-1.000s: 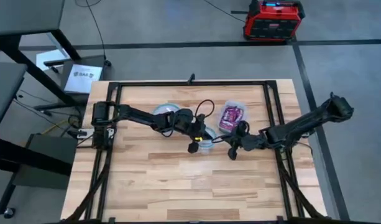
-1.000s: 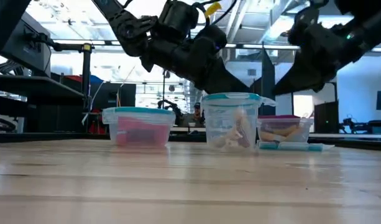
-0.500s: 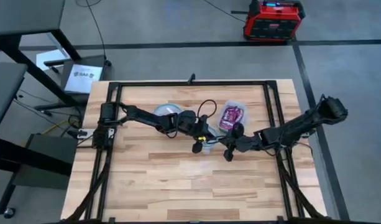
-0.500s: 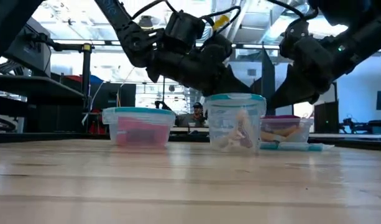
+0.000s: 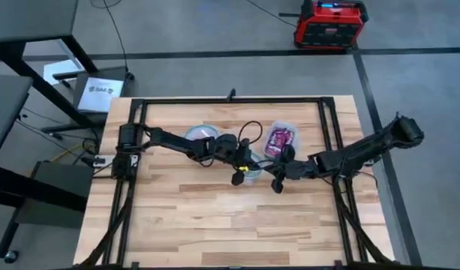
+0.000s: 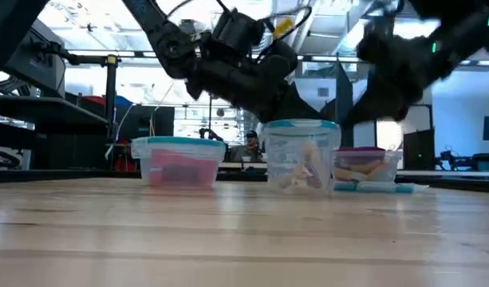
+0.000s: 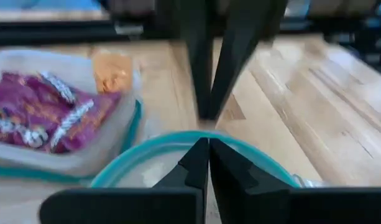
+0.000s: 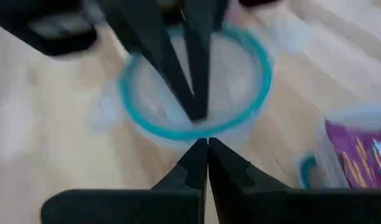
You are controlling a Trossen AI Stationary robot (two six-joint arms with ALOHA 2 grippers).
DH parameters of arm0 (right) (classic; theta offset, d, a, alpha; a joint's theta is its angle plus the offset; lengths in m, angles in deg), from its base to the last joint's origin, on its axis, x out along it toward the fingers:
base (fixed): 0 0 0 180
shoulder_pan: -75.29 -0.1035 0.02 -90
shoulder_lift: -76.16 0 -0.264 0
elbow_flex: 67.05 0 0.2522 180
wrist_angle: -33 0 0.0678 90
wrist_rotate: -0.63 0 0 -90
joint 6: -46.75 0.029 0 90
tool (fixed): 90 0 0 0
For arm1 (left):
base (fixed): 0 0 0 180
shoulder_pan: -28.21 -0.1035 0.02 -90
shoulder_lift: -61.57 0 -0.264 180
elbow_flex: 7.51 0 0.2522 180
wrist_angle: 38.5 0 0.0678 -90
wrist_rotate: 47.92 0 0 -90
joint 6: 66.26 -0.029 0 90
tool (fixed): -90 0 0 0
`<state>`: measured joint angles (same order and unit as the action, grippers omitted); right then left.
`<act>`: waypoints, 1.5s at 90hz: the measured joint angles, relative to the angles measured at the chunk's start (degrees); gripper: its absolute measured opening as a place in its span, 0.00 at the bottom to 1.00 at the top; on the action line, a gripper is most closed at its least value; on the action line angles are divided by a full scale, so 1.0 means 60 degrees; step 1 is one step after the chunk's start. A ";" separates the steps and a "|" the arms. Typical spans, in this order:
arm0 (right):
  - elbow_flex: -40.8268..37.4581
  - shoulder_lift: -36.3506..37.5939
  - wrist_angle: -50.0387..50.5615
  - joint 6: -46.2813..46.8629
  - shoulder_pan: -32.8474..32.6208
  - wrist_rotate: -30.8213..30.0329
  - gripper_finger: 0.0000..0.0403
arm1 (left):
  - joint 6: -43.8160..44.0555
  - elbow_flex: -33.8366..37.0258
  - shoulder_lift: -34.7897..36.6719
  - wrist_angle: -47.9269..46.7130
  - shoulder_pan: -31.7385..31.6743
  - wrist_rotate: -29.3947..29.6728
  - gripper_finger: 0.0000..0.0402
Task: Sort candy
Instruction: Close the center transparent bin with the lid
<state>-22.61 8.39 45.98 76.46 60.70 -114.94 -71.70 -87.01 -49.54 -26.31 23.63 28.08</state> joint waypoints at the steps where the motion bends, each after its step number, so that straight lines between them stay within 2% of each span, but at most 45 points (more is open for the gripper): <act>1: 0.0036 0.0049 -0.0007 -0.0025 0.0000 -0.0003 0.00 | -0.0008 -0.0001 0.0111 -0.0093 0.0007 -0.0002 0.00; 7: 0.0183 0.0171 -0.0364 -0.0183 0.0022 -0.0076 0.00 | -0.0067 -0.0075 0.0736 -0.0847 0.0027 0.0017 0.00; 15: 0.0225 0.0054 -0.1626 -0.0282 0.0091 -0.0213 0.00 | -0.0503 -0.0130 0.1732 -0.2424 0.0017 0.0422 0.00; 26: 0.0234 -0.0865 -0.2651 -0.0203 0.0030 -0.0214 0.00 | -0.1448 -0.0047 0.2641 -0.5000 -0.0139 0.1684 0.00; 32: 0.0232 -0.1480 -0.3040 -0.0082 -0.0005 -0.0206 0.00 | -0.1547 0.0289 0.2858 -0.5520 -0.0371 0.1986 0.00; 37: 0.0294 -0.1913 -0.3137 0.0042 -0.0007 -0.0206 0.00 | -0.1437 0.0690 0.2869 -0.5440 -0.0586 0.1989 0.00; 51: 0.0577 -0.2790 -0.3121 0.0080 0.0098 -0.0206 0.00 | -0.1034 0.1694 0.2844 -0.3831 -0.0848 0.1873 0.00; 60: 0.0664 -0.2851 -0.2709 0.0071 0.0218 -0.0197 0.00 | -0.0441 0.1820 0.2851 -0.3599 -0.0791 0.1157 0.00; 69: 0.0673 -0.2548 -0.1964 -0.0159 0.0427 0.0082 0.00 | 0.0016 0.1822 0.2656 -0.3483 -0.0503 0.0391 0.00; 84: 0.0632 -0.1745 -0.1114 -0.0740 0.0845 0.0263 0.00 | 0.0529 0.1795 0.1840 -0.2861 0.0404 0.0263 0.00; 96: 0.0640 -0.1259 -0.1156 -0.0949 0.1093 0.0282 0.00 | 0.0531 0.1547 0.1616 -0.2978 0.0770 0.0590 0.00; 109: 0.0631 -0.1070 -0.2010 -0.0824 0.0837 0.0301 0.00 | 0.0634 0.1146 0.1947 -0.3972 0.0850 0.0661 0.00; 116: 0.0649 -0.1256 -0.2557 -0.0566 0.0501 -0.0072 0.00 | 0.0195 0.0907 0.2458 -0.4290 0.0847 0.1016 0.00; 122: 0.0663 -0.1697 -0.3099 -0.0273 0.0173 -0.0923 0.00 | -0.0420 0.0853 0.2812 -0.4362 0.0703 0.1345 0.00; 128: 0.0602 -0.2246 -0.3534 0.0112 -0.0109 -0.1795 0.00 | -0.0931 0.0860 0.2939 -0.4365 0.0398 0.1365 0.00; 135: 0.0668 -0.2881 -0.4135 0.0604 -0.0324 -0.2234 0.00 | -0.1216 0.0871 0.2897 -0.4221 -0.0074 0.1257 0.00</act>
<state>-18.60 -8.90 21.17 80.08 58.75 -128.34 -79.00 -81.79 -32.16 -51.63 23.18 35.63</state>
